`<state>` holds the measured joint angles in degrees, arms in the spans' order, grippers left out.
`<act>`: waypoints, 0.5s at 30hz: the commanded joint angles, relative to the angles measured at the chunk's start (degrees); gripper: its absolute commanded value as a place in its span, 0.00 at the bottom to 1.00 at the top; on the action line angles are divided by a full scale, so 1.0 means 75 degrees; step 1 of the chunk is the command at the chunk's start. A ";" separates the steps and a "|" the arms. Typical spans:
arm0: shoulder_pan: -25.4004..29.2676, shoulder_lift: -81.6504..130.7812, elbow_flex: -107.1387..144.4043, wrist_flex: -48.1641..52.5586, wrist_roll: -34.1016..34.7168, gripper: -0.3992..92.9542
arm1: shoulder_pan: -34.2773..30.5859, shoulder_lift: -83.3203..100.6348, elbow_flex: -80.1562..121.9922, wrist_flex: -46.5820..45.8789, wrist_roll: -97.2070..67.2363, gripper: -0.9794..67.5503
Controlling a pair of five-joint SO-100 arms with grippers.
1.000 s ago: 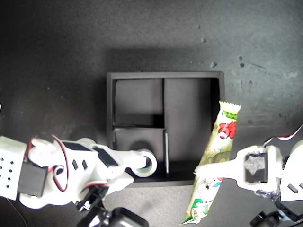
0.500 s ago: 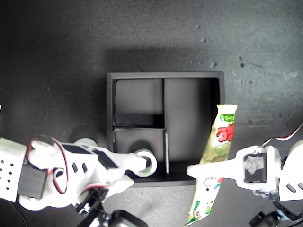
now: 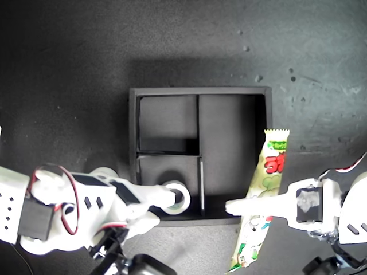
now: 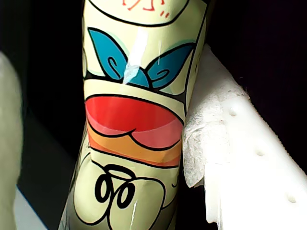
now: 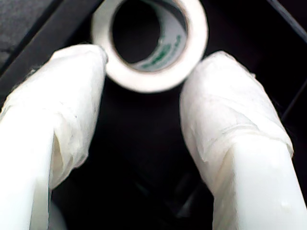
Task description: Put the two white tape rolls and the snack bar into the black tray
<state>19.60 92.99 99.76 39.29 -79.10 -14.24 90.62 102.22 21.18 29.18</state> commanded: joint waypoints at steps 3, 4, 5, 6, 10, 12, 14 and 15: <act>0.0105 0.0480 -0.0023 -0.0105 -0.0094 0.12 | 0.0234 -0.0035 0.0105 -0.0609 0.0199 0.18; 0.0105 0.0480 -0.0023 -0.0105 -0.0082 0.12 | 0.0270 -0.0152 0.0047 -0.0645 0.0246 0.18; 0.0105 0.0480 -0.0012 -0.0105 -0.0070 0.12 | 0.0305 -0.0340 -0.0094 -0.0656 0.0305 0.18; 0.0105 0.0480 -0.0012 -0.0105 -0.0070 0.12 | 0.0328 -0.0563 -0.0270 -0.0656 0.0340 0.18; 0.0094 0.0551 0.0105 -0.0105 -0.0082 0.12 | 0.0316 -0.1676 -0.1523 -0.0082 0.0387 0.19; 0.0082 0.0598 0.0176 -0.0105 -0.0094 0.12 | 0.0293 -0.2016 -0.1992 0.0211 0.0363 0.21; 0.0082 0.0645 0.0234 -0.0105 -0.0105 0.12 | 0.0281 -0.2074 -0.2109 0.0340 0.0340 0.23; 0.0082 0.0645 0.0234 -0.0105 -0.0105 0.12 | 0.0281 -0.2074 -0.2145 0.0434 0.0328 0.25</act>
<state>19.60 94.57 101.78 39.29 -79.10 -11.78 74.62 90.00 23.03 31.73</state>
